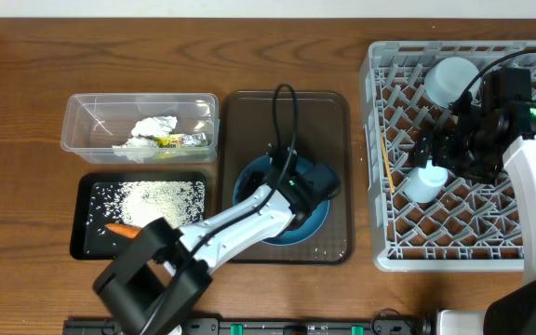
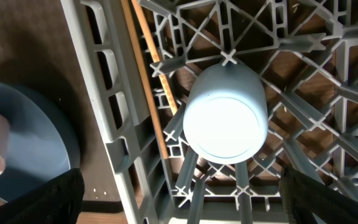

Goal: Sort waste into correct bins and load items into the dishwasher rack
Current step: 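Lift the pink cup with the left gripper and swing it left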

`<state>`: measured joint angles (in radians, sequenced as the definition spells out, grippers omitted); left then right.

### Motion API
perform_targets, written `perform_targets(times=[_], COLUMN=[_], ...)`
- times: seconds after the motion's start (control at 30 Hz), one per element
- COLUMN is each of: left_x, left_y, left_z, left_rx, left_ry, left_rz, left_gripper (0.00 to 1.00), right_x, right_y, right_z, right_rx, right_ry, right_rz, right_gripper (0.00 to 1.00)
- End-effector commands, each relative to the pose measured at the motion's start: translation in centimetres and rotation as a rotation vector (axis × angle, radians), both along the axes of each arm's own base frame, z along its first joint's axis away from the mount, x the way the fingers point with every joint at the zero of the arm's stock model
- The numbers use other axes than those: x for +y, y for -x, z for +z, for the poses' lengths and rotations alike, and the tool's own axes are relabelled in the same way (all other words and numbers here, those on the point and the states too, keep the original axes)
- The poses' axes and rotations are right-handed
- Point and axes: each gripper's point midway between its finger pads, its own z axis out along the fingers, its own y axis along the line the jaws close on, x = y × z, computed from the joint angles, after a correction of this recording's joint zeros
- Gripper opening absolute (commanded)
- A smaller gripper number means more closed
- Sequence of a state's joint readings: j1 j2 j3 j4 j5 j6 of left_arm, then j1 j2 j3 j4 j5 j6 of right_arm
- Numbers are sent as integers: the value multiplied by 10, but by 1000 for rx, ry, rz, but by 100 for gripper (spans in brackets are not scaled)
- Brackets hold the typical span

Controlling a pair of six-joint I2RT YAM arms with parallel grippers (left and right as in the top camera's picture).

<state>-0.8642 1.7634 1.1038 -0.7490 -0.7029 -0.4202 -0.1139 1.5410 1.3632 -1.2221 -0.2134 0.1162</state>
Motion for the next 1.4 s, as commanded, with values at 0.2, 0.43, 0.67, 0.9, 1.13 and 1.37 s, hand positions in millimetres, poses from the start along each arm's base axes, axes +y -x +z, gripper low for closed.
perform_targets(times=[0.2, 0.43, 0.67, 0.9, 1.13, 1.37], left_x=[-23, -51, -48, -2, -6, -10], left_y=[4, 17, 16, -1, 3, 7], left_z=[52, 99, 173, 195, 189, 192], left_rx=[-38, 128, 285, 208, 243, 291], left_ry=[293, 809, 1392, 1504, 1518, 1575], left_rz=[-17, -89, -237, -330, -306, -266], left_gripper=[6, 6, 6, 6, 6, 6], right_x=[-2, -2, -2, -2, -2, -2], right_y=[-4, -4, -4, -4, -4, -4], right_z=[5, 5, 5, 5, 5, 5], right_rx=[-18, -18, -18, -18, -19, -18], right_ry=[-8, -8, -8, -8, -8, -8], right_rz=[-1, -1, -1, -1, -1, -1], right_gripper=[99, 99, 99, 99, 99, 99])
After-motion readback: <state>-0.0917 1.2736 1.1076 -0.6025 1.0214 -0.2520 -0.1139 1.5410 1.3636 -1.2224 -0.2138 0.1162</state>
